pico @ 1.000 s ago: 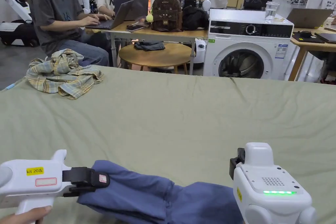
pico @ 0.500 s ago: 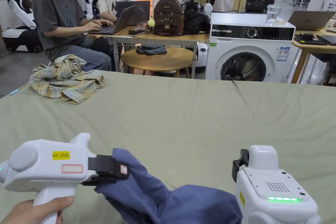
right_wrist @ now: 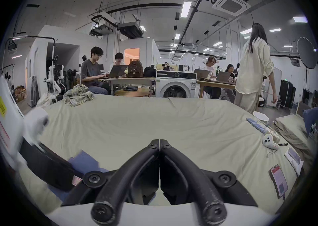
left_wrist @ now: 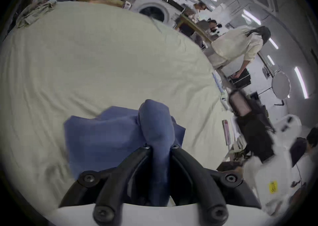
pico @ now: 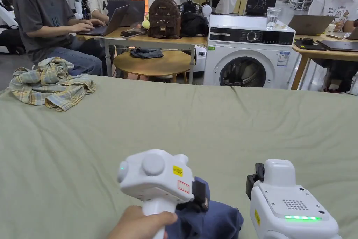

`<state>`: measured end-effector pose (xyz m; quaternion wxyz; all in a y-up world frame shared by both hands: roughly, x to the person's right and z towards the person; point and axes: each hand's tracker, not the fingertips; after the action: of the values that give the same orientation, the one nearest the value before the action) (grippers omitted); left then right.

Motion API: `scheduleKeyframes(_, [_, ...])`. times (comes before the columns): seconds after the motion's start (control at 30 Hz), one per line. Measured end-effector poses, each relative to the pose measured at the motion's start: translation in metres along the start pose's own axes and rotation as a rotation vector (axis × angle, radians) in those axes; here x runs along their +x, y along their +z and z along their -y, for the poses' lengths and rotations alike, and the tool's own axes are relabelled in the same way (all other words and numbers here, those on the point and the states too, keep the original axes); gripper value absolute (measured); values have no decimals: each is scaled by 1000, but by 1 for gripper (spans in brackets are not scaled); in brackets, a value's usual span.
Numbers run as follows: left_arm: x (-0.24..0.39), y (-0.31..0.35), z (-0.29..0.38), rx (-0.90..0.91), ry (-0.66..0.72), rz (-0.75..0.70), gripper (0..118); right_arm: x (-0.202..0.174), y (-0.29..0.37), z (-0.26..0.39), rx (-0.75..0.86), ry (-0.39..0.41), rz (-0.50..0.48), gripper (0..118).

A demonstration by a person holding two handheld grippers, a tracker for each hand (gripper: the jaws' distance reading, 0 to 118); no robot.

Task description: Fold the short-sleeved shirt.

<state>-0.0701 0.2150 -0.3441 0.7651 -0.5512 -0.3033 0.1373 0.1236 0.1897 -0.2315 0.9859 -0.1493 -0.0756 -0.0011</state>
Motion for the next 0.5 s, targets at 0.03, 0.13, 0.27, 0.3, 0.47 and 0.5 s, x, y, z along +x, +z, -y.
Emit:
scheduleKeyframes(0.03, [3,-15,-1,-14,-23,-4,5,1,1,1,-2,-1,2,0])
scheduleKeyframes(0.13, [3,-53,0,-67,-3,-43,5,3,1,3,-11,7,11,0])
scheduleKeyframes(0.27, [-10,-62,4,-67,43,5,34,6,2,4,-20,5,14,0])
scheduleKeyframes(0.3, [-13,-59,3,-57,47,65,43,6,2,4,-20,6,14,0])
scheduleKeyframes(0.47, [-9,-21,3,-39,-7,158,62,5,3,3,-15,9,9,0])
scheduleKeyframes(0.5, [-10,-14,2,-27,-12,164,62,5,3,2,-15,9,9,0])
